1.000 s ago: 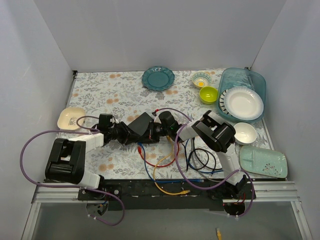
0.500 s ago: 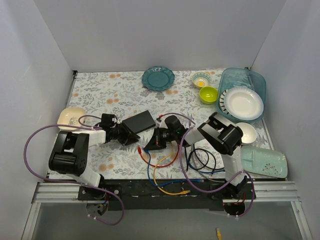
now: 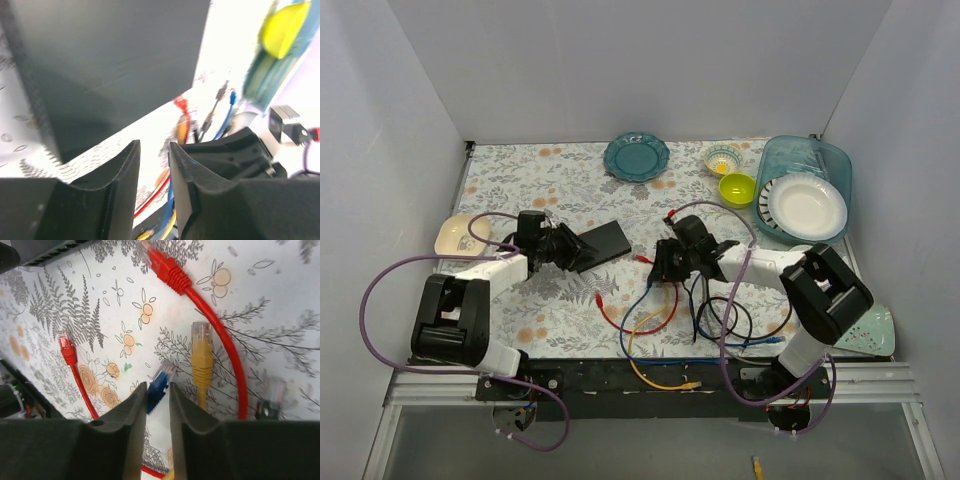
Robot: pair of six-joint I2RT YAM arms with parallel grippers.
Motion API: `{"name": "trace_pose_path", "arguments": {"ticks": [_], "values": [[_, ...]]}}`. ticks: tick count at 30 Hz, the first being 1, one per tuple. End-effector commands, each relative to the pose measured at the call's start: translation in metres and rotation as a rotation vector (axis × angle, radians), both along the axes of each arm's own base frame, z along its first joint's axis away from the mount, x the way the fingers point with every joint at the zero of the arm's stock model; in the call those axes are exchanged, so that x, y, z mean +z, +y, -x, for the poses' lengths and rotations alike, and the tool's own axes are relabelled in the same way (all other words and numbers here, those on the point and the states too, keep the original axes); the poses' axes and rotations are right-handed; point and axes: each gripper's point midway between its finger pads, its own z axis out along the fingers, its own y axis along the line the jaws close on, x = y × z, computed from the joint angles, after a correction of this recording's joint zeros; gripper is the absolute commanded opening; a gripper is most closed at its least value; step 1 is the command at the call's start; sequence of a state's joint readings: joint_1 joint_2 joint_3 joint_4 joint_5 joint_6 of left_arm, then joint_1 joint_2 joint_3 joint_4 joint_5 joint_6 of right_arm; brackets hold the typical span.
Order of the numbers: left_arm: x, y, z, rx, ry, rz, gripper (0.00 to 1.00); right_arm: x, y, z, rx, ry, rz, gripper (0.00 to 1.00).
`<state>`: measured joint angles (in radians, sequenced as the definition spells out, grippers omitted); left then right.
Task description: Pull the plug from the switch port
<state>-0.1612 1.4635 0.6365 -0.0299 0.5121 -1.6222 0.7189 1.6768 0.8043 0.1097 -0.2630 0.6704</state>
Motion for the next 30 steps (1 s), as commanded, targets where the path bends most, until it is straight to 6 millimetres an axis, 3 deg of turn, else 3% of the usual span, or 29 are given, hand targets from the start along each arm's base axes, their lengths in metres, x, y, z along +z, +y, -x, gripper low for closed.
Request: {"name": "trace_pose_path", "arguments": {"ticks": [1, 4, 6, 9, 11, 15, 22, 26, 29, 30], "values": [[0.04, 0.002, -0.019, 0.04, -0.106, 0.006, 0.32, 0.075, -0.013, -0.043, -0.028, -0.313, 0.169, 0.45], [0.05, 0.006, -0.02, 0.072, -0.11, -0.008, 0.33, 0.11, -0.004, -0.041, 0.055, -0.417, 0.208, 0.49], [0.044, 0.015, -0.016, 0.104, -0.059, -0.057, 0.34, 0.114, 0.009, -0.015, 0.187, -0.431, 0.213, 0.49], [0.033, 0.025, -0.008, 0.156, 0.017, -0.111, 0.34, 0.105, 0.031, 0.032, 0.363, -0.397, 0.159, 0.46], [0.029, 0.028, -0.002, 0.18, 0.041, -0.111, 0.34, 0.085, 0.039, 0.064, 0.47, -0.364, 0.162, 0.45], [0.021, 0.035, 0.011, 0.251, 0.109, -0.112, 0.34, 0.062, 0.051, 0.1, 0.625, -0.334, 0.184, 0.42], [0.026, 0.054, 0.025, 0.387, 0.12, -0.125, 0.35, 0.061, 0.073, 0.135, 0.733, -0.396, 0.092, 0.4], [0.018, 0.062, 0.042, 0.433, 0.168, -0.146, 0.35, 0.039, 0.082, 0.153, 0.783, -0.372, 0.112, 0.39], [0.023, 0.065, 0.05, 0.448, 0.162, -0.142, 0.35, 0.036, 0.081, 0.141, 0.705, -0.401, 0.16, 0.36], [0.022, 0.065, 0.054, 0.452, 0.166, -0.141, 0.35, 0.045, 0.077, 0.125, 0.62, -0.45, 0.199, 0.36]]}}
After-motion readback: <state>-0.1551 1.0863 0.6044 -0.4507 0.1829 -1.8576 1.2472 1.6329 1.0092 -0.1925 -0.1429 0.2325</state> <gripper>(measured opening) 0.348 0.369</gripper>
